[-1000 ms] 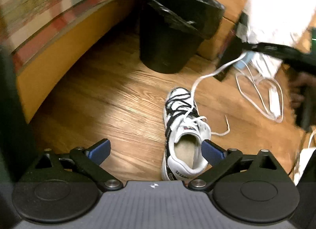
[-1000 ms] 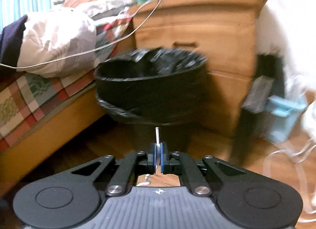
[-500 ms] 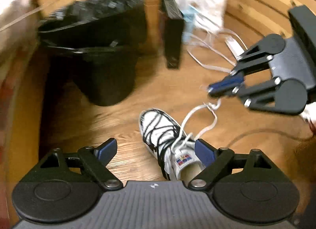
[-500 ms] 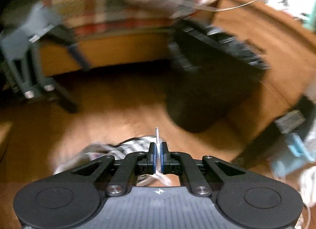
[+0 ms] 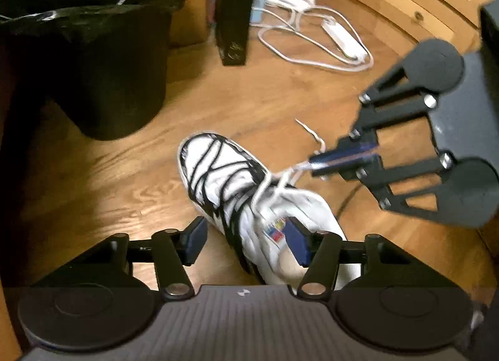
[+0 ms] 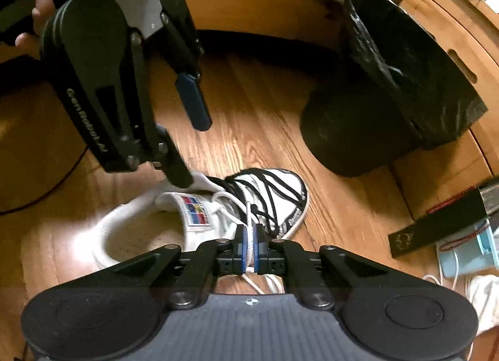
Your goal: Lace up shoes with both hands
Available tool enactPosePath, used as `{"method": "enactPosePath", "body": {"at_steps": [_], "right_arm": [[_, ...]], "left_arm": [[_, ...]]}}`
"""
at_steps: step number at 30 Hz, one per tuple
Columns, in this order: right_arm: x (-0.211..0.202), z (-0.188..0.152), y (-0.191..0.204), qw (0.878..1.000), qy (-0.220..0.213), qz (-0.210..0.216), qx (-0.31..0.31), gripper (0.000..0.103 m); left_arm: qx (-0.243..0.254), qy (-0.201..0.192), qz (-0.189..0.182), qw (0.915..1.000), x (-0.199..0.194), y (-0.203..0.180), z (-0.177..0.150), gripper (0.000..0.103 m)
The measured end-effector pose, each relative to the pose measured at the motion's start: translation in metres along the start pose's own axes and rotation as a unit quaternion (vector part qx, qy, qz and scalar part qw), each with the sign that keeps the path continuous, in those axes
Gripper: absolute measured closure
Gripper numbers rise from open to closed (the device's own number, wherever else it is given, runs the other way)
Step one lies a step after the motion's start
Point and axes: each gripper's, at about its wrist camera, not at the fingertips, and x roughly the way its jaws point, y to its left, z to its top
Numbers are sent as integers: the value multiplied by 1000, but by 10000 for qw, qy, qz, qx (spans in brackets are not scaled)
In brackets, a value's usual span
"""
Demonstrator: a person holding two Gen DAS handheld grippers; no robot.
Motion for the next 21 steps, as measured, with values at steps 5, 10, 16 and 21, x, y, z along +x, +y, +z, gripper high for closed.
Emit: {"method": "enactPosePath", "body": {"at_steps": [5, 10, 16, 21], "right_arm": [[0, 11, 6, 9999, -136, 12, 8, 98], [7, 12, 7, 9997, -67, 192, 167, 99], [7, 9, 10, 9996, 102, 191, 189, 99], [14, 13, 14, 9994, 191, 257, 116, 99]], "left_arm": [[-577, 237, -136, 9980, 16, 11, 3, 69], [-608, 369, -200, 9973, 19, 11, 1, 72], [-769, 375, -277, 9959, 21, 15, -3, 80], [-961, 378, -334, 9941, 25, 21, -6, 82]]}}
